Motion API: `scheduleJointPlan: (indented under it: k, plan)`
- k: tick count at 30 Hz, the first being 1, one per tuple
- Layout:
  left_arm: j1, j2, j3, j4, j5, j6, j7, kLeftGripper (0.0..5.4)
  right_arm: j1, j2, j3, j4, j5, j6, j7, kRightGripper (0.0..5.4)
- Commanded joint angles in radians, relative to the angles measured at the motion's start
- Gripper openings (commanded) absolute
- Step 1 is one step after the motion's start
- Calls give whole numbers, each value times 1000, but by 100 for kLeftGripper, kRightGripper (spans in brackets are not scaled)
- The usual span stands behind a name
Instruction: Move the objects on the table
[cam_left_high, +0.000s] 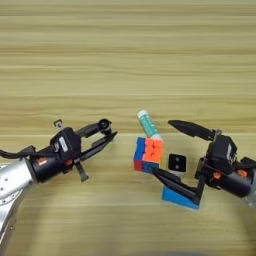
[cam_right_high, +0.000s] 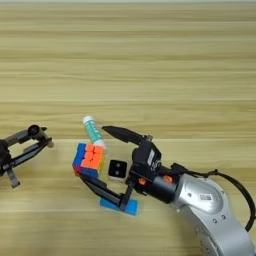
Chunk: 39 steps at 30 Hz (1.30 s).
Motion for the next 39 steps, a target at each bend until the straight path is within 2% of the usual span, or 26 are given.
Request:
scheduleJointPlan:
  k: [1,3,7,11,14,17,22,32,34,39]
  plan:
    - [1,41,-45,44,94,-45,-9,92,-14,-6,-17,-5,18,14,2,540]
    - [-2,48,-60,57,134,-57,1,92,-14,-6,-21,-10,29,20,1,540]
    - [-11,63,-101,129,267,-121,43,92,-17,-9,-23,-9,31,19,2,540]
    - [-29,67,-113,176,338,-156,90,92,-21,-4,-30,-14,56,33,0,540]
    - [-39,82,-134,222,423,-193,128,92,-26,-4,-37,-20,70,44,-3,540]
    - [-45,86,-155,253,465,-220,152,92,-27,-4,-39,-21,74,47,-4,540]
    - [-40,85,-208,288,481,-245,156,92,-28,3,-44,-19,89,54,-4,540]
    - [-39,102,-253,316,483,-255,149,92,-30,6,-48,-19,94,57,-12,540]
    - [-34,108,-263,315,474,-251,136,129,-30,7,-47,-18,93,56,-13,540]
    - [-27,109,-265,309,459,-253,131,167,-29,9,-45,-17,90,55,-15,540]
